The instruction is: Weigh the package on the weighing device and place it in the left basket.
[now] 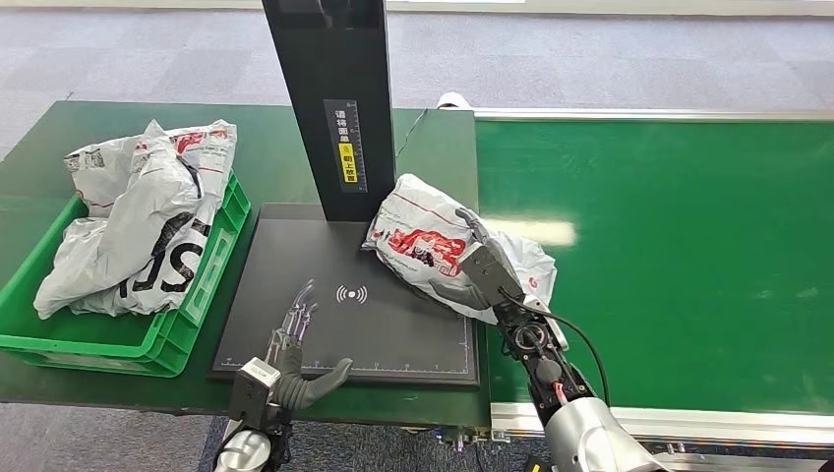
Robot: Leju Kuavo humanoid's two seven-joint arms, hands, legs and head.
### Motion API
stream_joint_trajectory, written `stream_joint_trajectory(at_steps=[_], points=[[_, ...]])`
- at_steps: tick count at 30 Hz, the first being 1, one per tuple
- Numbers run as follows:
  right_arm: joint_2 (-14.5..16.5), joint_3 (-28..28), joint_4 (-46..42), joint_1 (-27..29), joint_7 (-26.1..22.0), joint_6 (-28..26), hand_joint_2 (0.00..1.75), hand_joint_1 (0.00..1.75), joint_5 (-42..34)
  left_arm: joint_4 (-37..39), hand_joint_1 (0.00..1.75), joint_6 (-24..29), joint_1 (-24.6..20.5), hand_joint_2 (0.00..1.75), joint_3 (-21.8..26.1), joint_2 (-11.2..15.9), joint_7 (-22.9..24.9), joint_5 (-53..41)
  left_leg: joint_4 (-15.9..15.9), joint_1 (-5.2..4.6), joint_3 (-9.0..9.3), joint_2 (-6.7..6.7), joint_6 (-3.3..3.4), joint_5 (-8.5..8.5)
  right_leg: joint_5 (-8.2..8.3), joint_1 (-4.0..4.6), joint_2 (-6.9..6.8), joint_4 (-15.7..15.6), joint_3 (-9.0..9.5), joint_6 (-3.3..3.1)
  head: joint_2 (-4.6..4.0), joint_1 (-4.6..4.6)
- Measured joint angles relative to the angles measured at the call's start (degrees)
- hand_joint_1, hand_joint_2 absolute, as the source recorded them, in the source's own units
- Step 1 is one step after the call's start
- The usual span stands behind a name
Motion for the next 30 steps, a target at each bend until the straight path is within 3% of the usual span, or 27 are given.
stream_joint_trajectory(at_steps=[21, 25, 30], points=[[0.16, 0.01, 0.00, 0.05, 0.30, -0.05, 1.75, 0.00, -0.08, 0.00, 0.00, 0.06, 0.02, 1.75, 0.00, 0.09, -0.01, 0.11, 0.00, 0.00, 0.00, 0.00, 0.00, 0.00, 0.00, 0.00, 0.00, 0.00, 0.00, 0.00, 0.00, 0.00], [0.18, 0.05, 0.01, 0.06, 3.97, -1.08, 1.75, 1.73, -0.22, -0.08, 0.00, 0.40, 0.46, 1.75, 0.00, 0.09, 0.04, 0.31, 0.00, 0.00, 0.00, 0.00, 0.00, 0.00, 0.00, 0.00, 0.00, 0.00, 0.00, 0.00, 0.00, 0.00], [0.27, 0.21, 0.24, -0.21, 8.53, -0.93, 1.75, 1.75, -0.64, -1.39, 0.00, 0.67, 1.79, 1.75, 0.00, 0.08, 0.79, 0.34, 0.00, 0.00, -0.02, 0.00, 0.00, 0.00, 0.00, 0.00, 0.00, 0.00, 0.00, 0.00, 0.00, 0.00]])
